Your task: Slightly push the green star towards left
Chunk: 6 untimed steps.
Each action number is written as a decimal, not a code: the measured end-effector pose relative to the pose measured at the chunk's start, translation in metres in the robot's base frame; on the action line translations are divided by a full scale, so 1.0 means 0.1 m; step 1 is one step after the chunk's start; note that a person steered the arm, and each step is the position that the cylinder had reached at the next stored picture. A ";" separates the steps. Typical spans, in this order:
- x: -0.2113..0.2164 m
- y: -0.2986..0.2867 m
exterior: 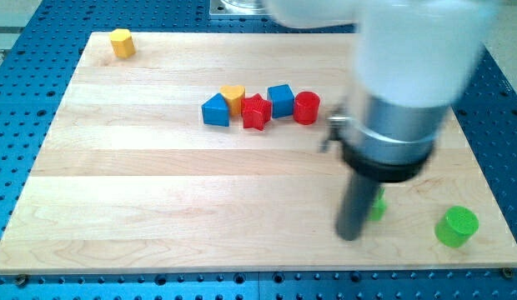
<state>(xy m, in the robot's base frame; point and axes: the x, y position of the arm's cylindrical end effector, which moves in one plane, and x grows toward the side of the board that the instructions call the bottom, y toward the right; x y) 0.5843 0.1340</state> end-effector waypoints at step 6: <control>-0.16 0.17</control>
